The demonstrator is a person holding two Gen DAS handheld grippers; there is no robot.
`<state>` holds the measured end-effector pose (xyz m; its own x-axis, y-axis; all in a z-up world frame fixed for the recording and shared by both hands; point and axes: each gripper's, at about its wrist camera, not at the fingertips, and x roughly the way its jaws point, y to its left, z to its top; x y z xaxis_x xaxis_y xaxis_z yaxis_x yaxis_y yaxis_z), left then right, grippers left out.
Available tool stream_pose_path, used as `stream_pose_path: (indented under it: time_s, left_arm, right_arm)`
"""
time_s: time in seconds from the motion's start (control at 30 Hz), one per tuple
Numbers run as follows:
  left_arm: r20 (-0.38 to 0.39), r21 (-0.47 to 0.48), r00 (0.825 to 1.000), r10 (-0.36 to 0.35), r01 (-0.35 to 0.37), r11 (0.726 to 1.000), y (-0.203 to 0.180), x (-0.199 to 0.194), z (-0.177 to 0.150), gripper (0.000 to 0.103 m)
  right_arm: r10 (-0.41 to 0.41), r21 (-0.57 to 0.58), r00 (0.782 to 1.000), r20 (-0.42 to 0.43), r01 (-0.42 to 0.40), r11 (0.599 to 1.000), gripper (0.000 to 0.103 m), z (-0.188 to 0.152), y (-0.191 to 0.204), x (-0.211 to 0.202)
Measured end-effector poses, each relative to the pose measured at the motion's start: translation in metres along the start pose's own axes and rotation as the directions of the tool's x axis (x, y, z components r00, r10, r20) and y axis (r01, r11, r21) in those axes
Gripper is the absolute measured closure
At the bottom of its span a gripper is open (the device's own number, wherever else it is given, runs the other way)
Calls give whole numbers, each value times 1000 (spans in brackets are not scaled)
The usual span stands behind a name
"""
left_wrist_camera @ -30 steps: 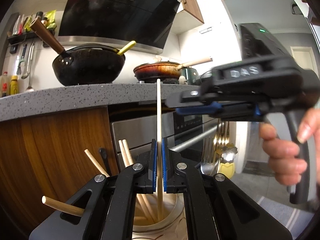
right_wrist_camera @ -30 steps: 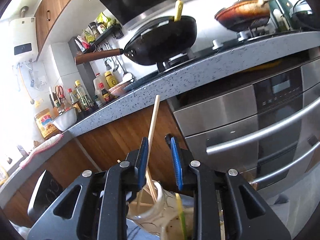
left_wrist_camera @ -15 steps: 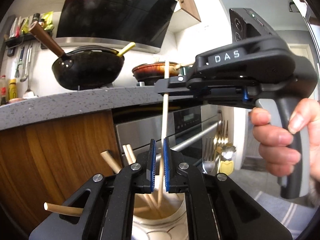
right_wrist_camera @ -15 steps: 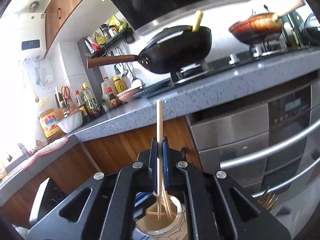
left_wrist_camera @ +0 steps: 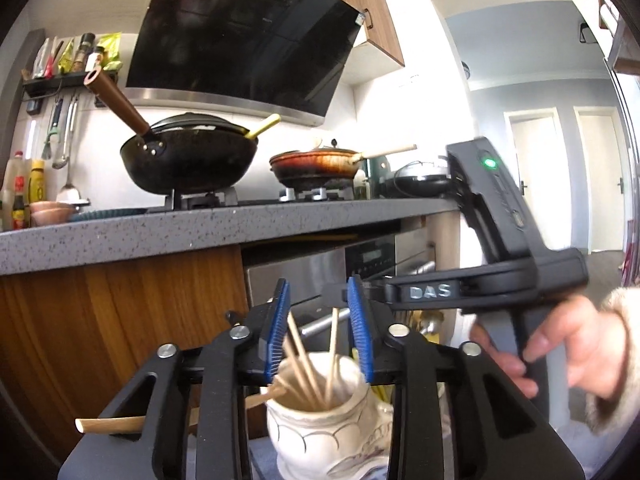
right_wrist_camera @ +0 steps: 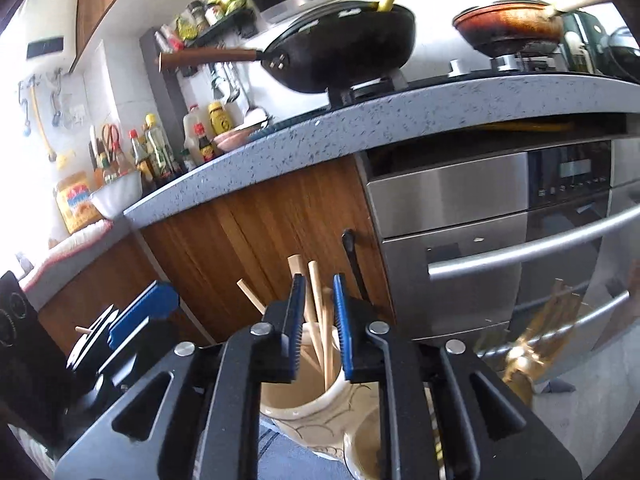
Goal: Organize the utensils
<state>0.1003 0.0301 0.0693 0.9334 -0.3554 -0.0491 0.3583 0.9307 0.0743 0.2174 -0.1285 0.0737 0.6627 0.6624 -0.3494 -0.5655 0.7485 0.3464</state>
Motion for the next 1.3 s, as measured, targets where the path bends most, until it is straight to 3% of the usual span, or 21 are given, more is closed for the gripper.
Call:
stream_pose_path:
  time_s: [0.03, 0.17, 0.27, 0.33, 0.47, 0.57, 0.8, 1.07, 1.13, 1.3]
  left_arm:
    - [3, -7, 1000, -5, 5, 1000, 0, 1, 4, 66]
    - [-20, -76, 997, -74, 72, 994, 7, 17, 20, 64]
    - [-75, -165, 984, -164, 150, 975, 13, 41, 27, 51]
    - [-99, -192, 980, -173, 152, 970, 16, 55, 30, 51]
    - [-82, -186, 983, -163, 145, 972, 13, 53, 38, 51]
    - [-68, -146, 988, -141, 130, 981, 9, 39, 48, 51]
    - [-50, -119, 993, -108, 101, 988, 8, -7, 57, 50]
    - [-157, -102, 988, -3, -13, 995, 11, -52, 18, 47]
    - [-179, -120, 984, 17, -39, 992, 14, -60, 6, 28]
    - [-228, -105, 972, 57, -83, 991, 7, -76, -27, 26]
  right_arm:
    - [-1, 22, 1000, 14, 1, 1000, 77, 1, -4, -6]
    - [-14, 105, 999, 51, 8, 994, 76, 0, -22, -30]
    - [-23, 154, 997, 78, 11, 988, 76, -5, -35, -47]
    - [-29, 182, 996, 88, 13, 983, 76, -11, -43, -59]
    - [-59, 170, 995, 81, 44, 984, 76, -22, -47, -74]
    - [-85, 144, 993, 80, 73, 987, 65, -32, -43, -85]
    - [-142, 70, 988, 58, 138, 988, 54, -60, -16, -99]
    - [-191, -33, 981, 40, 193, 981, 39, -98, 11, -103]
    - [-210, -56, 977, 44, 212, 976, 36, -105, 16, -104]
    - [-248, -89, 968, 36, 250, 964, 30, -122, 22, -102]
